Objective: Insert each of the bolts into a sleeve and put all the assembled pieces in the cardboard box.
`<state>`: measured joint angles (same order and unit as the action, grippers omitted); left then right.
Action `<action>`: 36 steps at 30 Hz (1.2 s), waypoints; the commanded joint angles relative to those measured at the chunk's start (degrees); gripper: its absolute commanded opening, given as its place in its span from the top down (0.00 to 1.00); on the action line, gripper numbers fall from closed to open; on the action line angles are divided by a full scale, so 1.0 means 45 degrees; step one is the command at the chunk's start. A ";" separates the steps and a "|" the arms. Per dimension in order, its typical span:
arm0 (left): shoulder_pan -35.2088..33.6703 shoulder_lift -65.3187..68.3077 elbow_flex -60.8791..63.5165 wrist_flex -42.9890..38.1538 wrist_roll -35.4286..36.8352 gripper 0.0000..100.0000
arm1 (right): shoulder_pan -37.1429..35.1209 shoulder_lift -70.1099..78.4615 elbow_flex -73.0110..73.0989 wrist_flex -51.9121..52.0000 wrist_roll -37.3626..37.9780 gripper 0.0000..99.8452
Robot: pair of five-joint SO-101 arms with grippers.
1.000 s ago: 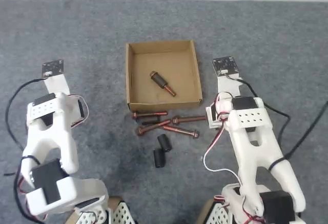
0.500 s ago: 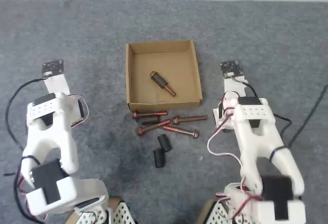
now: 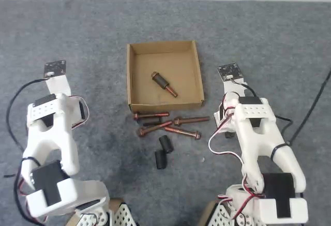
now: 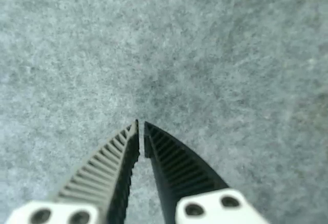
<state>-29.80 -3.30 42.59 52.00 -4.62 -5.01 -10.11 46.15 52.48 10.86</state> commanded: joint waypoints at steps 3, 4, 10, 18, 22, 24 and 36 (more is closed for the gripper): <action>-0.0039 -0.0254 -0.0459 0.0000 -0.0156 0.99 | -0.0479 -0.1416 0.0332 -0.0127 0.1387 0.92; -0.0020 -0.0254 -0.0459 0.0000 -0.0156 0.99 | -0.0654 -0.1495 0.0488 -0.0264 0.1524 0.92; -0.0020 -0.0254 -0.0420 0.0000 -0.0156 0.99 | -0.0752 -0.0772 0.0547 -0.0928 0.1973 0.92; -0.0039 -0.0254 -0.0420 0.0000 -0.0156 0.99 | -0.0791 0.0635 -0.0527 -0.0147 0.2305 0.89; -0.0039 -0.0254 -0.0420 0.0000 -0.0156 0.99 | -0.0811 0.0694 -0.0547 0.0107 0.3048 0.87; -0.0039 -0.0254 -0.0420 0.0000 -0.0156 0.99 | -0.0830 0.0694 -0.0527 0.0107 0.3204 0.88; -0.0020 -0.0254 -0.0420 0.0000 -0.0156 0.99 | -0.1123 0.0791 -0.0527 0.0225 0.3653 0.99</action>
<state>-29.80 -3.30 42.59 52.00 -4.79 -9.32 -6.42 46.15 52.92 26.24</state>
